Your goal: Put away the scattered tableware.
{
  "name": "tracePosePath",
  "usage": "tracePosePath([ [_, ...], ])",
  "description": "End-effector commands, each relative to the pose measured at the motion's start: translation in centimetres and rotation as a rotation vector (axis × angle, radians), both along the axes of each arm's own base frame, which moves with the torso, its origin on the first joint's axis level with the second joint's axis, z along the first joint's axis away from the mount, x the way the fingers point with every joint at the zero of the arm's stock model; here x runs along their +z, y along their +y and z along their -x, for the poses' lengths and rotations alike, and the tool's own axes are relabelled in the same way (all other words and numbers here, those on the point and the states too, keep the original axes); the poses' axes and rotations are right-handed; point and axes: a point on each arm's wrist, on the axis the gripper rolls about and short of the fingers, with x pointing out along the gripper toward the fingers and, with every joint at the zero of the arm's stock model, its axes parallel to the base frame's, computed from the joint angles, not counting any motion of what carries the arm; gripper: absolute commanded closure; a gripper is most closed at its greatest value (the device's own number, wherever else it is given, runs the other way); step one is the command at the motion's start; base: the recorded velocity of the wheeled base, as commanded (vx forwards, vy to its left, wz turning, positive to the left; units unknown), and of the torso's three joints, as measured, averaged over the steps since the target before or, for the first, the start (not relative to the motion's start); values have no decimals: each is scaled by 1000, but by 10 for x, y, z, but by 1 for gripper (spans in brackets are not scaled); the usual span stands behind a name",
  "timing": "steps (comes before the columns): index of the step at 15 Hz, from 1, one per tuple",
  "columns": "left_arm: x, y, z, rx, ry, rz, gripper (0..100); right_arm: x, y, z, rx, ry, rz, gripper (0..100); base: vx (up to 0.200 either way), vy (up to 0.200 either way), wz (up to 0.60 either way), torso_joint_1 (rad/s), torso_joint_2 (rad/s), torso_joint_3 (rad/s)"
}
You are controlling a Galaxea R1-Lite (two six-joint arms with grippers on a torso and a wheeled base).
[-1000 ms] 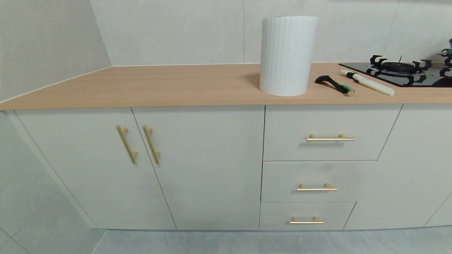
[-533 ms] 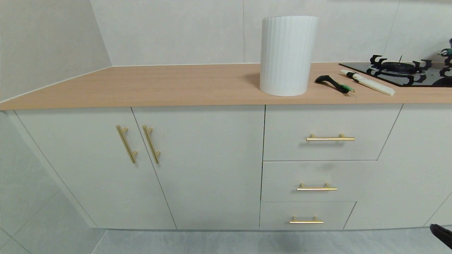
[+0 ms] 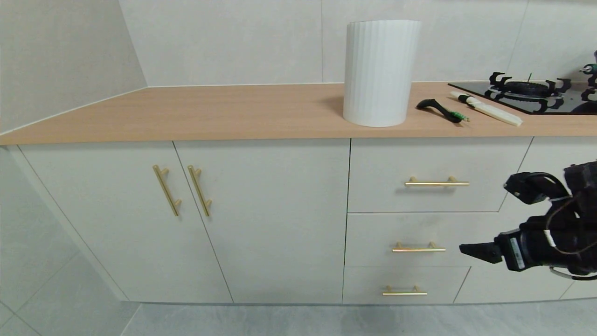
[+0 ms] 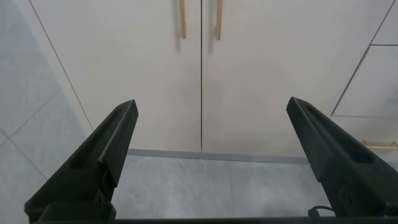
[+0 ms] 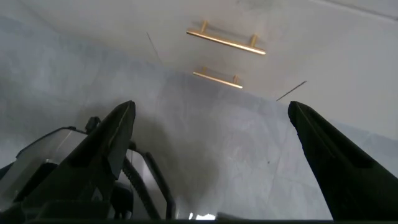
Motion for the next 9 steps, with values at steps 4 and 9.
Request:
tracePosePath([
  [4, 0, 0, 0, 0, 0, 0, 0, -68, 13, -66, -127, 105, -51, 0, 0, 0, 0, 0, 0, 0],
  [9, 0, 0, 0, 0, 0, 0, 0, -117, 17, -91, -202, 65, -9, 0, 0, 0, 0, 0, 0, 0],
])
